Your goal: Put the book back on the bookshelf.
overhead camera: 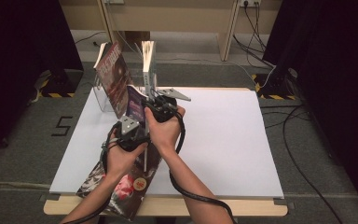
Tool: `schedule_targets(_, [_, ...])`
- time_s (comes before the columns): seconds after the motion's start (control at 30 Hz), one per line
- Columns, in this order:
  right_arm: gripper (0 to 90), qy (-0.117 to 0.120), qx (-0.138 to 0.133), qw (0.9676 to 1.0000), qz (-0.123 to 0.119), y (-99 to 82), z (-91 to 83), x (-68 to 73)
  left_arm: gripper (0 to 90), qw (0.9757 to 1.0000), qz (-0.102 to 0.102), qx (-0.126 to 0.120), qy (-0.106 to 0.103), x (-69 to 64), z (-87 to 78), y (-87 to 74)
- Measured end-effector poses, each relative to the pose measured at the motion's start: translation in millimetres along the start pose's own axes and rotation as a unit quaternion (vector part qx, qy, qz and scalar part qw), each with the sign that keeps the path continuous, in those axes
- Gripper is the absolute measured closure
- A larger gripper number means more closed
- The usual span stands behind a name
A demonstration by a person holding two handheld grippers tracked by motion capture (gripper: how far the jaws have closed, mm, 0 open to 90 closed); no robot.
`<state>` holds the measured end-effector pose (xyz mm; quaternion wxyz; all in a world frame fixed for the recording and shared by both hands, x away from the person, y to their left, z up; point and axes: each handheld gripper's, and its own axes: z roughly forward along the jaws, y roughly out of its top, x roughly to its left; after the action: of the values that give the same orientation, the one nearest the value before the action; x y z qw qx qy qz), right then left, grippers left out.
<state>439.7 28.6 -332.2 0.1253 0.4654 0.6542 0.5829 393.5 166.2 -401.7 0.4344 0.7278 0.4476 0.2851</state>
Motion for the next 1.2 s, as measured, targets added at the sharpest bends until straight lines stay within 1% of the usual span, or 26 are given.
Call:
schedule_targets(0.07, [82.7,0.001,0.001,1.0,0.005,0.3,0.4,0.7,34.8,1.0,0.005,0.001,0.008,-0.9,1.5,-0.2])
schedule_targets(0.13, [82.4,0.002,0.0,1.0,0.009,0.4,1.1,0.4,35.4,0.9998,0.017,0.002,0.011,-0.3,2.8,-0.9])
schedule_targets(0.17, [82.2,0.005,0.0,0.9998,0.017,0.4,1.3,0.5,35.0,0.9998,0.016,0.002,0.011,0.3,2.9,-1.3])
schedule_targets(0.23, [81.7,0.013,0.0,0.9995,0.028,0.3,1.3,1.2,34.6,0.9996,0.023,0.004,0.016,-0.9,2.3,-1.6])
schedule_targets(0.3, [81.3,0.019,0.0,0.9993,0.032,0.1,1.0,3.5,35.2,0.9991,0.032,0.0,0.027,-2.8,1.5,-2.2])
schedule_targets(0.37, [81.2,0.021,0.0,0.9991,0.035,0.4,0.9,5.9,36.6,0.9991,0.028,-0.005,0.031,-2.8,-0.4,-3.0])
schedule_targets(0.4, [81.2,0.025,0.001,0.999,0.038,0.7,0.6,7.6,38.8,0.9989,0.029,-0.008,0.036,-2.7,-1.8,-3.2])
schedule_targets(0.47, [81.4,0.026,-0.001,0.9991,0.034,1.4,-0.5,9.7,46.6,0.9983,0.032,-0.017,0.045,-1.6,-4.5,-3.7])
schedule_targets(0.53, [81.4,0.029,-0.003,0.999,0.035,2.5,-2.0,11.8,50.0,0.9985,0.021,-0.026,0.044,1.6,-7.2,-3.3])
schedule_targets(0.57, [81.3,0.03,-0.004,0.9991,0.029,3.2,-2.6,12.2,52.1,0.9985,0.015,-0.029,0.045,3.1,-8.6,-2.9])
schedule_targets(0.63, [80.9,0.036,-0.004,0.999,0.027,4.2,-2.8,14.8,56.6,0.9981,0.012,-0.033,0.05,4.6,-10.5,-2.4])
schedule_targets(0.7, [80.2,0.04,-0.002,0.9991,0.014,5.0,-2.1,16.6,60.0,0.998,0.009,-0.034,0.052,5.9,-11.9,-2.8])
schedule_targets(0.73, [79.5,0.043,0.0,0.999,0.012,5.3,-1.4,18.0,61.8,0.9979,0.006,-0.033,0.056,6.5,-13.2,-3.4])
schedule_targets(0.77, [78.7,0.047,0.006,0.9988,0.005,5.8,-0.3,19.4,63.8,0.9976,0.004,-0.036,0.06,6.9,-14.0,-4.3])
schedule_targets(0.83, [76.8,0.058,0.009,0.9982,-0.005,5.8,2.5,21.5,68.4,0.9973,0.0,-0.035,0.064,8.7,-16.0,-5.8])
schedule_targets(0.87, [75.0,0.064,0.013,0.9977,-0.014,5.8,4.0,22.8,71.4,0.9972,-0.006,-0.038,0.064,10.0,-16.4,-6.9])
schedule_targets(0.9, [73.7,0.071,0.018,0.9972,-0.016,5.8,5.4,24.6,73.5,0.9973,-0.012,-0.036,0.063,11.9,-17.4,-7.8])
schedule_targets(0.93, [71.4,0.075,0.018,0.9966,-0.028,5.6,7.3,25.0,76.0,0.997,-0.019,-0.038,0.064,14.3,-18.1,-8.9])
schedule_targets(1.03, [64.3,0.091,0.027,0.9942,-0.05,6.9,10.6,28.4,80.7,0.9964,-0.045,-0.047,0.054,24.0,-21.6,-11.1])
schedule_targets(1.07, [63.6,0.101,0.027,0.9928,-0.059,7.9,10.4,28.4,81.8,0.996,-0.052,-0.051,0.051,27.0,-22.8,-11.1])
schedule_targets(1.1, [61.4,0.108,0.032,0.9917,-0.062,8.9,8.5,28.5,82.0,0.996,-0.05,-0.054,0.051,30.9,-24.8,-10.6])
schedule_targets(1.13, [58.9,0.122,0.032,0.99,-0.063,10.1,6.3,28.7,82.1,0.9954,-0.054,-0.059,0.052,34.7,-27.3,-9.3])
schedule_targets(1.17, [56.9,0.135,0.028,0.9878,-0.073,11.6,2.4,28.5,82.1,0.9955,-0.055,-0.058,0.052,38.4,-29.6,-8.2])
schedule_targets(1.2, [56.4,0.143,0.024,0.9866,-0.076,12.6,-1.8,28.4,82.1,0.995,-0.061,-0.063,0.049,41.8,-31.2,-7.5])
